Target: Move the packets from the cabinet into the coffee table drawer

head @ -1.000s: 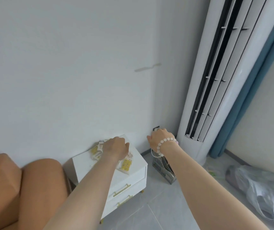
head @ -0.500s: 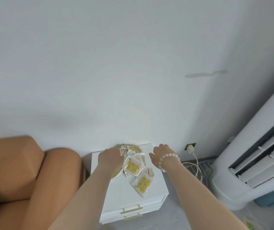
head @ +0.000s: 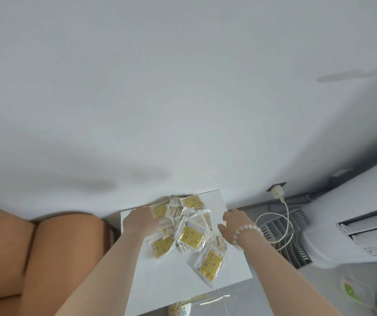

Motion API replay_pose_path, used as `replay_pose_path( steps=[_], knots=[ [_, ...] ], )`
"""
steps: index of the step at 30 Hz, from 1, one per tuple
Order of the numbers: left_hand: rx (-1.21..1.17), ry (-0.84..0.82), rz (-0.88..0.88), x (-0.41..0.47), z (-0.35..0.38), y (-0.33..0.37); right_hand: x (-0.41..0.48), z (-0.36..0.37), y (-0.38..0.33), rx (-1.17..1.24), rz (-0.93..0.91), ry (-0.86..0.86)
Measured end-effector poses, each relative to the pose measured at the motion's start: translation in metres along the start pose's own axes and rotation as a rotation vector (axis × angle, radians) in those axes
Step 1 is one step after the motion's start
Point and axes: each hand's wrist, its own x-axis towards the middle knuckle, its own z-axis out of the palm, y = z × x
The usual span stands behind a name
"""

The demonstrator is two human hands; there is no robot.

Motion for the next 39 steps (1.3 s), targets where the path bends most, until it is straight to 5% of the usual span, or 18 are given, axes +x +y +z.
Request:
replay_pose_path(
  steps=[14,18,23,30,39],
  knots=[
    [0.135,-0.113,-0.137,0.097,0.127,-0.009,0.096,0.137,0.031,0.076,0.191,-0.282],
    [-0.113,-0.24,-0.291,0.102,0.175,0.002,0.115,0.177,0.033,0.0,0.16,-0.353],
    [-0.541,-0.272,-0.598,0.12,0.212,0.047,0.154,0.193,0.044,-0.108,0.068,-0.275],
    [-0.564,-0.234,-0.779,0.14,0.222,0.073,0.164,0.22,0.035,-0.135,0.063,-0.218],
    [-0.351,-0.109,-0.716,0.126,0.24,0.036,0.154,0.219,0.03,-0.121,0.133,-0.125]
  ],
)
